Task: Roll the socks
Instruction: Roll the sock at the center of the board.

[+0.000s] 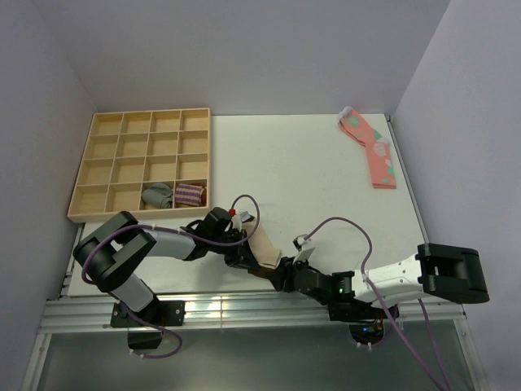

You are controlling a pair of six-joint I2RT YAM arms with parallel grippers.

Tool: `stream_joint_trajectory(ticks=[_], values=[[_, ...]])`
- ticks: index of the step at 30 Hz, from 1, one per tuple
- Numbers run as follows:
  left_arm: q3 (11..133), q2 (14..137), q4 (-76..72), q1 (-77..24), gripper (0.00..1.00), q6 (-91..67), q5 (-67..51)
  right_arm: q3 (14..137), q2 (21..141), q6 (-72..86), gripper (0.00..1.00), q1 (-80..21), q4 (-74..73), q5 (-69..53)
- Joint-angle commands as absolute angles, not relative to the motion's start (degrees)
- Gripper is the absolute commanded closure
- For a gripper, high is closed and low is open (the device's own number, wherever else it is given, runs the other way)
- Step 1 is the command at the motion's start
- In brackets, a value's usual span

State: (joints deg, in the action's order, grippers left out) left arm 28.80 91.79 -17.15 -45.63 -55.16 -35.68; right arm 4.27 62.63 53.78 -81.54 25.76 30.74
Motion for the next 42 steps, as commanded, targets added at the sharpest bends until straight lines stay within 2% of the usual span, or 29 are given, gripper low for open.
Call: stream_joint_trajectory(ticks=[1,17,24,42], values=[[29.62,92.72,-15.29,-45.0,1.0,-53.09,-34.63,5.01,66.0,54.84,0.49,-82.44,21.09,33.31],[29.09,94.57,-17.58,-45.09,1.0,-53.79,-34.89,3.16,51.95,54.06,0.49,-82.35,14.5,35.77],[29.0,94.22,-16.79,-45.0,1.0,-53.7,-34.45,2.29,47.73,50.01,0.45,-82.35,16.78,37.18],[29.27,94.48,-16.52,-45.09,1.0,-53.88,-34.37,2.55,51.24,40.17,0.41,-81.48,27.51,35.43]])
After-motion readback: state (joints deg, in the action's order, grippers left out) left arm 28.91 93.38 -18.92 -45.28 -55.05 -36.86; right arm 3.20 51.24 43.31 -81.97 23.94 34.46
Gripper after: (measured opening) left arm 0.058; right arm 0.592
